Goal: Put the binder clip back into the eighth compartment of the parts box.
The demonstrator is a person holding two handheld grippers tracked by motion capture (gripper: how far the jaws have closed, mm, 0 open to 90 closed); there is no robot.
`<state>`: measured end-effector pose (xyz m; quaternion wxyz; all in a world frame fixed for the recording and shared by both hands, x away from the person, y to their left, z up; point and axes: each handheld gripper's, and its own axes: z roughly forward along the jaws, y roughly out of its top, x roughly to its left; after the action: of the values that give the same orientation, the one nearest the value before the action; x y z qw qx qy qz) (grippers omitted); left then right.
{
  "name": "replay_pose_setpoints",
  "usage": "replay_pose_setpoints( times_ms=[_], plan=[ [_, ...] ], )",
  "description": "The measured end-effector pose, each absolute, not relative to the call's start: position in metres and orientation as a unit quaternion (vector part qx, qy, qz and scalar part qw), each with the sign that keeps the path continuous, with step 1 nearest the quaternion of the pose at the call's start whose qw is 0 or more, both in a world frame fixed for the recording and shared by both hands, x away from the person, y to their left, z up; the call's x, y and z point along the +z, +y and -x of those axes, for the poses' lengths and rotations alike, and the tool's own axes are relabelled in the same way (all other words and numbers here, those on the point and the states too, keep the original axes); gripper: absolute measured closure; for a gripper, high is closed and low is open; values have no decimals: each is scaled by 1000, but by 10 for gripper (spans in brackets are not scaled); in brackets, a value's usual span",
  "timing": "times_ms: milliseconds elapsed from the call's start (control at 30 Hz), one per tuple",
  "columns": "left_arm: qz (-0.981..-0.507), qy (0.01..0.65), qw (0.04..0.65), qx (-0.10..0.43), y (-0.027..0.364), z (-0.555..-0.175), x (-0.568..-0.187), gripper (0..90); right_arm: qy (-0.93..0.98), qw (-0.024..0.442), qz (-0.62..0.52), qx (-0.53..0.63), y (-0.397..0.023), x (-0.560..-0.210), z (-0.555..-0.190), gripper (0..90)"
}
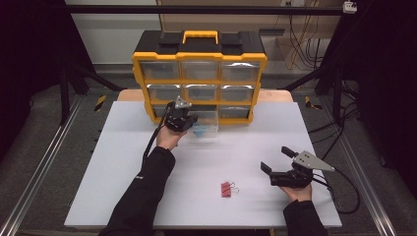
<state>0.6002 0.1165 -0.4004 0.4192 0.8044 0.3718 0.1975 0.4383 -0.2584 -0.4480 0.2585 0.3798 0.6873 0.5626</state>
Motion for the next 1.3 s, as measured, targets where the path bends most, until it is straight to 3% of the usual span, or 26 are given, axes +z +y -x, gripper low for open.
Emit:
replay_pose_setpoints(
  times_ms=[400,667,1300],
  plan=[
    [-810,374,408,194,115,-601,-407,875,687,258,-380,563,-258,-448,-438,3],
    [-808,369,414,199,118,-596,-400,779,687,257,-381,563,-259,-448,-438,3],
    [-768,337,508,198,146,-537,-363,373,686,259,-380,564,-259,-447,-438,3]
  ],
)
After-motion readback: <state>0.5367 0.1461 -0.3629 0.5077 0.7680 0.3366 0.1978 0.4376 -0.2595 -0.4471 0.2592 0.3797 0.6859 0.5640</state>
